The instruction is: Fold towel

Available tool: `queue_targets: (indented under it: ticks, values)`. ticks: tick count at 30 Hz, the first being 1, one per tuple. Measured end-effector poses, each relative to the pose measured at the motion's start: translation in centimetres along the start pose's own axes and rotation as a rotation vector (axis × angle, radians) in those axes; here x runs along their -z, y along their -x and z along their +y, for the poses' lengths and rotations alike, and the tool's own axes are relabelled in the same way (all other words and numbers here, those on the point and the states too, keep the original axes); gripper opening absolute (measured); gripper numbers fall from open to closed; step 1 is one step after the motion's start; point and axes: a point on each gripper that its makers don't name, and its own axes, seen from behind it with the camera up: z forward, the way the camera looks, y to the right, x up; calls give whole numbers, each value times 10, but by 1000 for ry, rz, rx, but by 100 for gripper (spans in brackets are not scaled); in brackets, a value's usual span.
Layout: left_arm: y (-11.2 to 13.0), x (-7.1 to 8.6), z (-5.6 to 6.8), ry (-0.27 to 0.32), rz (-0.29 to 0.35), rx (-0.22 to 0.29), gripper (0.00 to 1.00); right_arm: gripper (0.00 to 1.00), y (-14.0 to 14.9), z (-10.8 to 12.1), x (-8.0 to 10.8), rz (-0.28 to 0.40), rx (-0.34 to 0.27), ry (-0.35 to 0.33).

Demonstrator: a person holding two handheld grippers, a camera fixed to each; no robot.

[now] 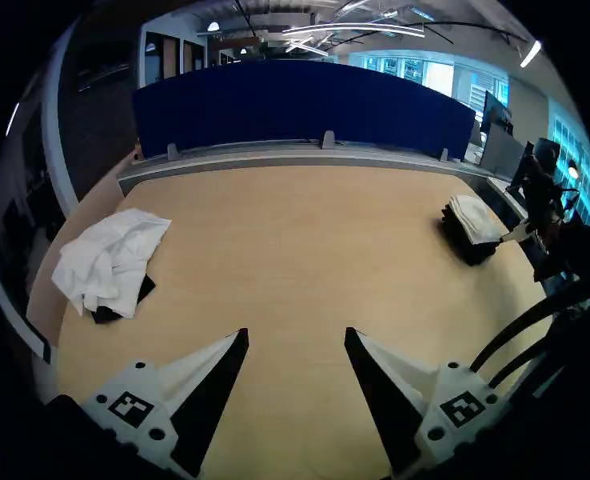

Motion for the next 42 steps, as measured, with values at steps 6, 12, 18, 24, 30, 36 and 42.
queue_targets:
  ticks: [6, 12, 18, 24, 30, 36, 42]
  values:
    - [-2, -1, 4, 6, -1, -11, 89, 5, 6, 3, -7, -9, -11, 29]
    - [-4, -2, 4, 8, 1, -12, 89, 13, 5, 2, -8, 8, -20, 43]
    - [-3, -3, 2, 5, -1, -9, 89, 15, 5, 2, -6, 27, -53, 45]
    - [-4, -2, 2, 7, -1, -17, 89, 15, 9, 4, -9, 37, -103, 53]
    - [-5, -2, 2, 9, -1, -19, 89, 45, 11, 5, -4, 53, -109, 69]
    - [-5, -2, 1, 12, 1, -15, 89, 75, 10, 4, 8, 104, -124, 67]
    - [-7, -2, 1, 14, 3, -17, 89, 100, -20, -3, 23, 215, -149, 35]
